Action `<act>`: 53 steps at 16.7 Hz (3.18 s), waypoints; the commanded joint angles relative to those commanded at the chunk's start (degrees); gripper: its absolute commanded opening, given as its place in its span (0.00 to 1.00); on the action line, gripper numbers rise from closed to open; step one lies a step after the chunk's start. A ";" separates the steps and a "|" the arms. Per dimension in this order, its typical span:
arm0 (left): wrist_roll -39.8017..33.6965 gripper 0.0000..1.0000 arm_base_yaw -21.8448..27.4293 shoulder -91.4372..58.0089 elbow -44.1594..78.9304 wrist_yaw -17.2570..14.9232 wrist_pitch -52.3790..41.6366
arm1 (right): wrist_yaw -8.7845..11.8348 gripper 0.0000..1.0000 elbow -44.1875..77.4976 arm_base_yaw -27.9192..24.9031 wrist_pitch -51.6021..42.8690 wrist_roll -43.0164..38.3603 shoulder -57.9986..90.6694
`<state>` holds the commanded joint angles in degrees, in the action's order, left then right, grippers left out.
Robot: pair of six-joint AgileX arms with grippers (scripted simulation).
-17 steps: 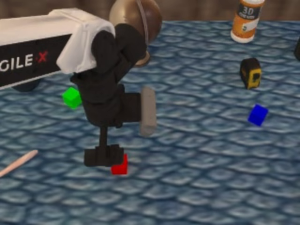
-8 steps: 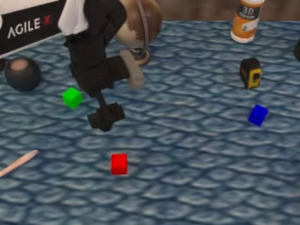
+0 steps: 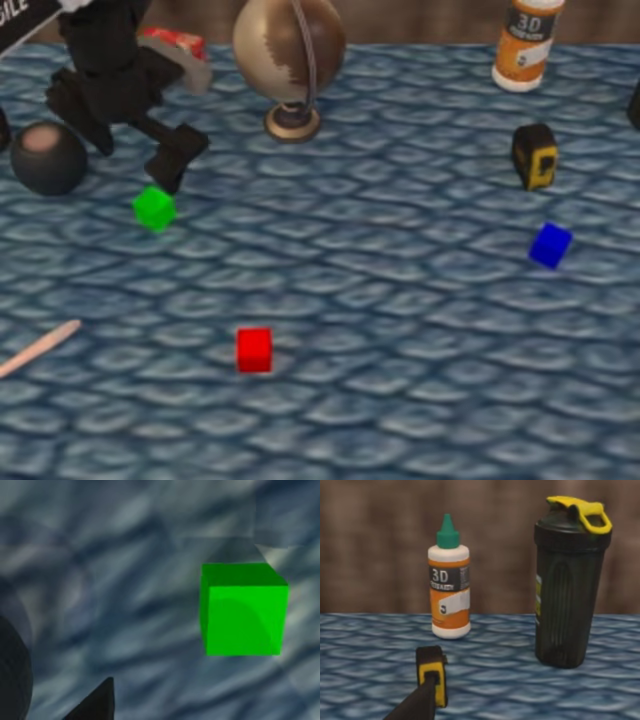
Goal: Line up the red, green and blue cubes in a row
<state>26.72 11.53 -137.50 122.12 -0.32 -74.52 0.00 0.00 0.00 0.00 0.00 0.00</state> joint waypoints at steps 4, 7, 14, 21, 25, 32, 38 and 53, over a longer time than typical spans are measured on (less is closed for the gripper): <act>-0.66 1.00 -0.54 -0.57 0.71 0.02 -0.23 | 0.00 1.00 0.00 0.00 0.00 0.00 0.00; -0.66 1.00 -0.43 -0.63 -0.32 0.02 0.85 | 0.00 1.00 0.00 0.00 0.00 0.00 0.00; -0.58 1.00 -0.60 -4.46 -10.61 -0.03 15.29 | 0.00 1.00 0.00 0.00 0.00 0.00 0.00; -0.54 0.85 -0.61 -5.05 -11.91 -0.04 16.86 | 0.00 1.00 0.00 0.00 0.00 0.00 0.00; -0.54 0.55 -0.61 -5.05 -11.91 -0.04 16.86 | 0.00 1.00 0.00 0.00 0.00 0.00 0.00; -0.54 0.02 -0.61 -5.05 -11.91 -0.04 16.86 | 0.00 1.00 0.00 0.00 0.00 0.00 0.00; -0.54 0.00 -0.61 -5.05 -11.91 -0.04 16.86 | 0.00 1.00 0.00 0.00 0.00 0.00 0.00; -1.17 0.00 -1.51 0.41 -0.94 -0.91 2.40 | 0.00 1.00 0.00 0.00 0.00 0.00 0.00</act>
<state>25.55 10.02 -137.08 121.17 -1.23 -72.13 0.00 0.00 0.00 0.00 0.00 0.00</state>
